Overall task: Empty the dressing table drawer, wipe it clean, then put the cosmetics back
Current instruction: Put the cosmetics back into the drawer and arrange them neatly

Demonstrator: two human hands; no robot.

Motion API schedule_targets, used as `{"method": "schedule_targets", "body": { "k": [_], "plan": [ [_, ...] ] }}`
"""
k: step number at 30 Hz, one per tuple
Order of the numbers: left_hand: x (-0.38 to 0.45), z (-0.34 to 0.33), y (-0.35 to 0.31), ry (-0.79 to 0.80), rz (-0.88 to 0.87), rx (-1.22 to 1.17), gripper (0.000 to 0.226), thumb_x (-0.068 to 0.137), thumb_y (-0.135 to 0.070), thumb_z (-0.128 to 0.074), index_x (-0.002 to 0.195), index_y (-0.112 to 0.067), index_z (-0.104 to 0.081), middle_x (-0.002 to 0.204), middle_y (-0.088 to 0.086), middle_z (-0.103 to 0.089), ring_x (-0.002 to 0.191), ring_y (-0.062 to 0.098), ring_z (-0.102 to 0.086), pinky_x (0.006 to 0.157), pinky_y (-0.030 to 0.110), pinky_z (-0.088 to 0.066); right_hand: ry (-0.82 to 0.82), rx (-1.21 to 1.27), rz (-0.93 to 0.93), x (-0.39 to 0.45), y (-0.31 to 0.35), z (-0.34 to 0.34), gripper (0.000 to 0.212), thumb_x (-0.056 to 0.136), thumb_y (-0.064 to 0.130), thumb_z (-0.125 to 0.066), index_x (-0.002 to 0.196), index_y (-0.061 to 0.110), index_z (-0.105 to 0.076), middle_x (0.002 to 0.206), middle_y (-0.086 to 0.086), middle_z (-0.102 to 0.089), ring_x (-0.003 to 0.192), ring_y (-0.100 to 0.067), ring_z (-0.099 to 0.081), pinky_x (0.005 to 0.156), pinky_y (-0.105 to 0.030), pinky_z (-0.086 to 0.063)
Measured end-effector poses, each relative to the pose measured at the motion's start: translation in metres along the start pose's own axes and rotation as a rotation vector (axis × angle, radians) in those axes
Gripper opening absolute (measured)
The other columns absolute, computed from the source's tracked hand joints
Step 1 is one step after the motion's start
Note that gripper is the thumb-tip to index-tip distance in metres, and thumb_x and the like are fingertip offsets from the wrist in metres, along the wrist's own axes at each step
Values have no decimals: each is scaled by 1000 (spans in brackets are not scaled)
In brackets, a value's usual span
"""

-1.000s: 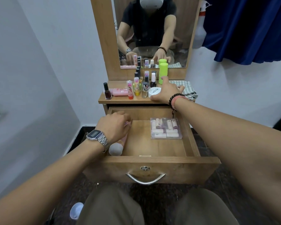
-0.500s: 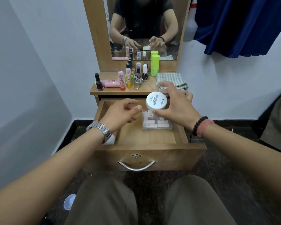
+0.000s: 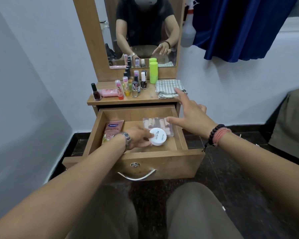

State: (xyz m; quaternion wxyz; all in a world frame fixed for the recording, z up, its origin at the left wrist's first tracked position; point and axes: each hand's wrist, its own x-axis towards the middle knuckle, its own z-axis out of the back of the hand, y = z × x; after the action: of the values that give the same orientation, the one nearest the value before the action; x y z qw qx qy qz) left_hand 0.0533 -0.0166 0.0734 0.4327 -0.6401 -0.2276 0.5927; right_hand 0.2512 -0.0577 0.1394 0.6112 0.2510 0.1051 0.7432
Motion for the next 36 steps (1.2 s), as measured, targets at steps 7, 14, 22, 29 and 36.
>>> {"method": "schedule_targets", "body": {
  "k": [7,14,22,29,36],
  "plan": [
    [6,-19,-6,-79,2,140,24,82,5,-67,86,-13,-50,84,8,-65,75,16,-65,58,24,-58,-9,-5,0,-5,-6,4,90,85,43,-65,153,29,-6,151,4,-38,134,-20,-39,105,-42,-20],
    [11,-42,-12,-76,50,120,11,89,3,-57,95,-6,-53,92,11,-63,92,24,-66,90,38,-55,12,-5,-2,-4,-6,-3,86,86,39,-64,153,28,-11,152,3,-37,133,-20,-40,104,-41,-21],
    [3,-34,-10,-32,-42,-21,23,90,10,-50,99,-10,-53,87,3,-55,76,16,-59,57,29,-57,115,-112,34,-4,-3,-15,31,89,15,-49,112,32,-62,103,12,-65,107,-13,-57,96,-34,-26],
    [-12,2,-25,-323,-438,318,19,89,-3,-57,76,-17,-59,80,4,-68,64,12,-63,67,29,-55,541,-479,210,8,-1,-54,16,84,31,-67,99,30,-66,96,8,-64,99,-17,-59,81,-31,-33],
    [-41,84,-63,-826,-929,423,15,84,-5,-58,91,-17,-62,97,-3,-63,84,9,-58,75,16,-50,450,-681,253,14,-4,-73,21,82,34,-65,98,20,-63,99,2,-67,94,-21,-61,93,-37,-37]
  ]
}}
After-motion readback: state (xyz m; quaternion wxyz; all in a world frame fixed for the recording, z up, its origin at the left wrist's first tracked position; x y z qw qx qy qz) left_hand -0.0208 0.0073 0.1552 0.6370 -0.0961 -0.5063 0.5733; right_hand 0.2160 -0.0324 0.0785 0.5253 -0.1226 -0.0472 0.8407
